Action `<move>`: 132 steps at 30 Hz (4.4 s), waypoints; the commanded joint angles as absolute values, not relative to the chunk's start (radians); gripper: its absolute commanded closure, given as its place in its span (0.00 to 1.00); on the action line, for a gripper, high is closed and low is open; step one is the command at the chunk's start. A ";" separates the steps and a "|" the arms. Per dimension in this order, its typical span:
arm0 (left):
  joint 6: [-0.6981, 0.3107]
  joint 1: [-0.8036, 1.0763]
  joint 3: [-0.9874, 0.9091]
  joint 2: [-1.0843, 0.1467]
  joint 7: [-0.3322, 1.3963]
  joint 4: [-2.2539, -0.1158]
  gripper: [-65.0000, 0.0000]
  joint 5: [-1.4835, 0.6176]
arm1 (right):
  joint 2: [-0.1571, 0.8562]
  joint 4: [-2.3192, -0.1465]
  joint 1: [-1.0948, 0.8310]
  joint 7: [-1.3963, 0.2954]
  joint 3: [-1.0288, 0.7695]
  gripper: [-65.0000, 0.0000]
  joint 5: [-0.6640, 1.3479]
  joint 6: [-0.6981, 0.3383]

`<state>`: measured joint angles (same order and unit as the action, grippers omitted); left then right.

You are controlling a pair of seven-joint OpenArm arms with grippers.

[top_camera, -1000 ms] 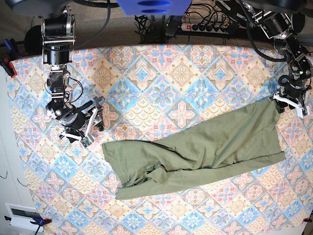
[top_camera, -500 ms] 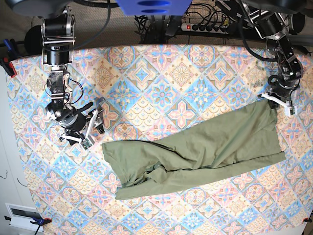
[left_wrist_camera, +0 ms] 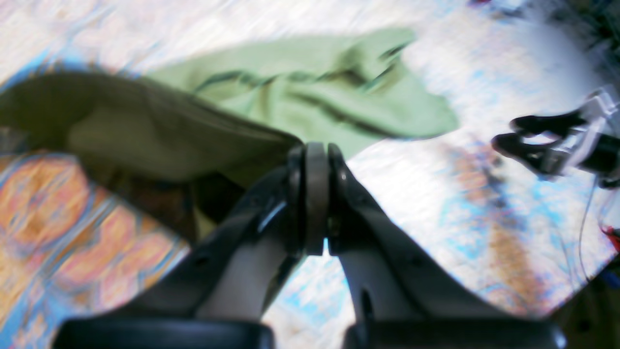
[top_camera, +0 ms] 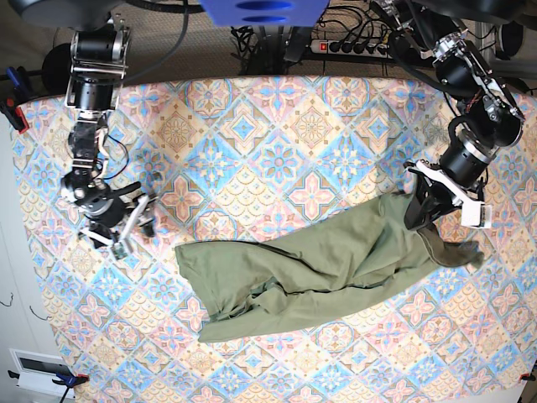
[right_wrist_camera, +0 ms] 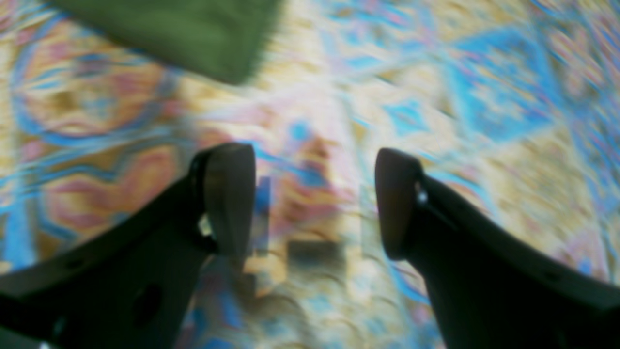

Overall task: Layout the t-shirt on the table in an organized manner, then fold the t-shirt properly
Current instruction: 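Drag the strip's end with the left gripper away from the right gripper, then pull the held end with the left gripper back toward the shirt's middle, then reach the right gripper to the shirt's loose end and grasp it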

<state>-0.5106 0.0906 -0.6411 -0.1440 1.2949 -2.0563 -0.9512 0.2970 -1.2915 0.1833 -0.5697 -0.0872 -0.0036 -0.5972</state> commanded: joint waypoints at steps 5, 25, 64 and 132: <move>-0.501 -0.012 -1.000 -0.088 1.236 -1.985 1.00 -0.970 | 0.309 -1.310 0.208 -0.544 -0.111 0.42 0.007 -0.599; -0.433 0.050 -0.829 -0.410 0.751 -1.280 0.52 -0.415 | 0.305 -1.376 0.143 -0.550 -0.059 0.42 0.007 -0.599; -0.426 0.137 -0.785 -0.410 0.645 -1.139 0.52 -0.398 | 0.306 -1.448 0.094 -0.550 -0.038 0.42 0.007 -0.599; -0.661 0.435 -1.015 -0.414 1.300 -1.736 1.00 -1.359 | 0.131 -1.078 0.361 -0.699 0.134 0.49 0.302 -0.698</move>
